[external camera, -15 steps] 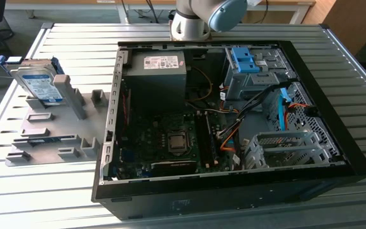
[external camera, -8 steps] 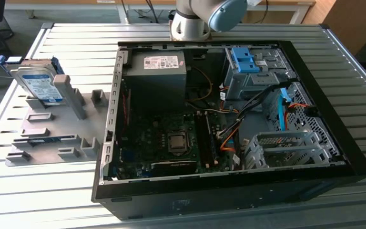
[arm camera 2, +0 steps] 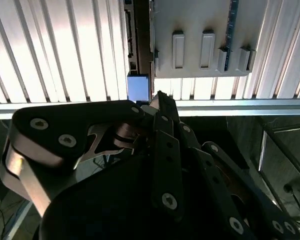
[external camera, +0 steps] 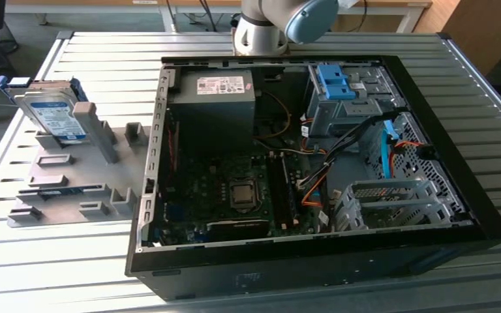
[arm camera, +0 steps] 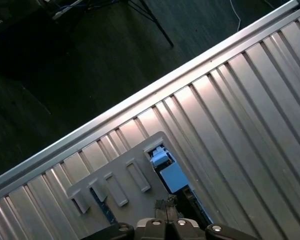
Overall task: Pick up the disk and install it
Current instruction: 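Pick up the disk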
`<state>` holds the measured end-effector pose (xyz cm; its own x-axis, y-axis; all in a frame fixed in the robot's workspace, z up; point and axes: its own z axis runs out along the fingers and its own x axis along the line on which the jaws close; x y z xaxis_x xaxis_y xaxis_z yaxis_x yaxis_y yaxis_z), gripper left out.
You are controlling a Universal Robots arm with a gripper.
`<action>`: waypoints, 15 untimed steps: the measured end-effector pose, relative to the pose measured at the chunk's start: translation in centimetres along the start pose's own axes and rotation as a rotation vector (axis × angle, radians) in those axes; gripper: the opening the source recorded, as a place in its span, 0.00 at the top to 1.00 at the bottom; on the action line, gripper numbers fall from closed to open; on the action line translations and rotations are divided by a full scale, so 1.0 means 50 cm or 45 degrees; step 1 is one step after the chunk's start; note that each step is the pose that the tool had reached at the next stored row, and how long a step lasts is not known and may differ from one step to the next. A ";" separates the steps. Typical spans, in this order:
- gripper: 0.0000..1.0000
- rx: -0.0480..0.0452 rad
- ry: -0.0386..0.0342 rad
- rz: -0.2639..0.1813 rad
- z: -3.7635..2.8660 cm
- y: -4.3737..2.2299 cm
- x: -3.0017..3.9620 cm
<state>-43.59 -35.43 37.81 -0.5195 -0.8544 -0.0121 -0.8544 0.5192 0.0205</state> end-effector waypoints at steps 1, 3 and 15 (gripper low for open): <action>0.89 0.000 0.0003 -0.016 0.000 0.000 0.000; 0.89 0.000 0.0010 -0.044 0.000 0.000 0.000; 0.89 -0.001 0.0052 -0.247 0.002 0.000 0.000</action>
<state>-43.59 -35.43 37.69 -0.3450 -0.9385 -0.0119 -0.9385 0.3447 0.0192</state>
